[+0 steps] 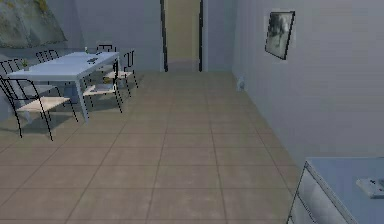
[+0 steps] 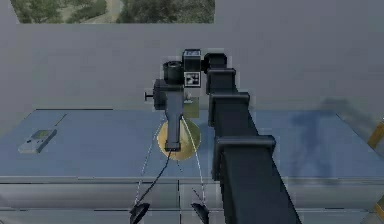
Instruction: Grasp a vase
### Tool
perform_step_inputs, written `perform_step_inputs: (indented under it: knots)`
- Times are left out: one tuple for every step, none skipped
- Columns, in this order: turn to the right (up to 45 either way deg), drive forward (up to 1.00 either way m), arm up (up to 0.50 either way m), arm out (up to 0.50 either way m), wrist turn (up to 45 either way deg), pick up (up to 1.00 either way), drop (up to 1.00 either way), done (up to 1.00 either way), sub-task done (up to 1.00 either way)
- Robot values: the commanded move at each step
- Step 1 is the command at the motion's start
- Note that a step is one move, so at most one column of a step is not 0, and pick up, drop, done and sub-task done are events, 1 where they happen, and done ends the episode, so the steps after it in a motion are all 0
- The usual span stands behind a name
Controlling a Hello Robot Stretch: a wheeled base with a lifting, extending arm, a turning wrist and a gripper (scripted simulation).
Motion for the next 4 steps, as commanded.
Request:
perform_step_inputs:
  knots:
    - [0.0,0.0,0.0,0.0,45.0,0.0,0.0,0.0,0.0]
    - [0.0,0.0,0.0,0.0,45.0,0.0,0.0,0.0,0.0]
    - [0.0,0.0,0.0,0.0,45.0,0.0,0.0,0.0,0.0]
    - [0.0,0.0,0.0,0.0,36.0,0.0,0.0,0.0,0.0]
